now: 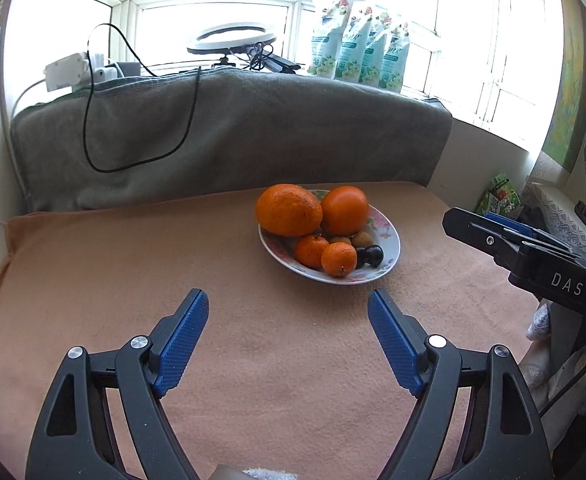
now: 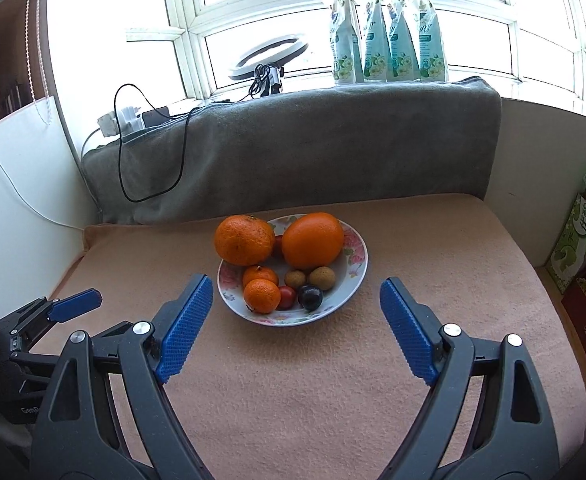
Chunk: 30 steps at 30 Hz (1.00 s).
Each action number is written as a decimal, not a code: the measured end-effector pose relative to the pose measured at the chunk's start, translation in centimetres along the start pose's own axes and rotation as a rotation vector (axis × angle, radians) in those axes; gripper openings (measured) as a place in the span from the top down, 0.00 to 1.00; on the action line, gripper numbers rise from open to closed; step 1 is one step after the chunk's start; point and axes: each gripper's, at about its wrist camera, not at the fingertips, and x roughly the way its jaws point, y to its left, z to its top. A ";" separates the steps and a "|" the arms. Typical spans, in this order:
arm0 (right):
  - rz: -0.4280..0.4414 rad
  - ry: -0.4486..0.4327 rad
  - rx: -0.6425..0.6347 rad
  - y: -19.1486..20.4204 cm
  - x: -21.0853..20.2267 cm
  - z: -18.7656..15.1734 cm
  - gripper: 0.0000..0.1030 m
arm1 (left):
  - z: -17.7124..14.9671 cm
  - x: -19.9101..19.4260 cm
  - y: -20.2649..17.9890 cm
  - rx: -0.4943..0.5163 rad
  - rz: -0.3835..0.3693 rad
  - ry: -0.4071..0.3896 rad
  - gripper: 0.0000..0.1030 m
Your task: Organize fruits
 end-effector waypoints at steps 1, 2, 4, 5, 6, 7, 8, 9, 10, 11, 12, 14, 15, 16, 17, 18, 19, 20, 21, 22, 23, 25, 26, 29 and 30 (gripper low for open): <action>-0.005 0.001 -0.004 0.0 0.0 -0.1 0.15 | 0.0 -0.1 0.0 0.000 0.004 -0.002 0.20; -0.006 0.004 -0.005 0.0 0.0 -0.2 0.15 | -0.1 -0.2 0.0 0.000 0.009 -0.004 0.20; -0.004 0.011 -0.001 -0.1 0.0 -0.4 0.15 | 0.0 -0.4 0.0 -0.002 0.016 -0.010 0.20; -0.004 0.013 0.002 -0.2 0.1 -0.5 0.15 | 0.0 -0.4 0.1 -0.003 0.019 -0.012 0.20; -0.004 0.014 0.006 -0.2 0.1 -0.5 0.15 | 0.0 -0.5 0.1 -0.005 0.022 -0.014 0.20; -0.005 0.014 0.009 -0.3 0.0 -0.6 0.15 | 0.0 -0.6 0.1 -0.007 0.024 -0.016 0.20; -0.005 0.014 0.013 -0.4 0.0 -0.6 0.15 | 0.0 -0.6 0.1 -0.008 0.027 -0.017 0.20; -0.004 0.013 0.016 -0.4 0.0 -0.6 0.15 | 0.0 -0.7 0.2 -0.008 0.032 -0.018 0.20; -0.004 0.013 0.017 -0.4 0.0 -0.6 0.15 | 0.0 -0.7 0.3 -0.009 0.036 -0.020 0.20; -0.005 0.013 0.017 -0.4 0.0 -0.6 0.15 | 0.0 -0.8 0.3 -0.010 0.040 -0.022 0.20; -0.004 0.014 0.016 -0.5 0.0 -0.5 0.15 | 0.0 -0.8 0.3 -0.010 0.044 -0.022 0.20; -0.003 0.017 0.015 -0.4 0.0 -0.6 0.15 | 0.0 -0.8 0.4 -0.014 0.048 -0.024 0.20; -0.002 0.018 0.016 -0.5 0.0 -0.6 0.15 | 0.0 -0.9 0.4 -0.015 0.048 -0.025 0.20; -0.001 0.018 0.016 -0.4 0.0 -0.6 0.14 | 0.0 -0.9 0.4 -0.015 0.049 -0.025 0.20; -0.001 0.019 0.016 -0.4 0.0 -0.6 0.15 | 0.0 -1.0 0.4 -0.015 0.049 -0.026 0.20; 0.000 0.020 0.016 -0.3 0.0 -0.6 0.14 | -0.1 -1.0 0.4 -0.015 0.049 -0.027 0.20; 0.002 0.021 0.017 -0.3 0.1 -0.5 0.14 | -0.1 -1.0 0.4 -0.014 0.049 -0.028 0.20; 0.003 0.021 0.017 -0.3 0.1 -0.5 0.14 | -0.1 -1.0 0.3 -0.014 0.049 -0.028 0.20; 0.003 0.021 0.017 -0.2 0.1 -0.5 0.14 | 0.0 -1.0 0.4 -0.015 0.048 -0.028 0.20; 0.003 0.022 0.017 -0.2 0.1 -0.5 0.14 | 0.0 -1.0 0.4 -0.016 0.047 -0.028 0.20; 0.003 0.022 0.018 -0.2 0.1 -0.5 0.14 | 0.0 -1.0 0.4 -0.017 0.045 -0.028 0.20; 0.004 0.022 0.017 -0.3 0.2 -0.5 0.14 | 0.0 -1.1 0.4 -0.019 0.046 -0.029 0.20; 0.005 0.024 0.019 -0.3 0.2 -0.5 0.14 | 0.0 -1.1 0.4 -0.018 0.048 -0.031 0.20; 0.005 0.026 0.022 -0.2 0.2 -0.6 0.14 | 0.0 -1.2 0.3 -0.016 0.049 -0.034 0.20; 0.006 0.025 0.022 -0.2 0.2 -0.6 0.14 | 0.0 -1.3 0.3 -0.014 0.048 -0.035 0.20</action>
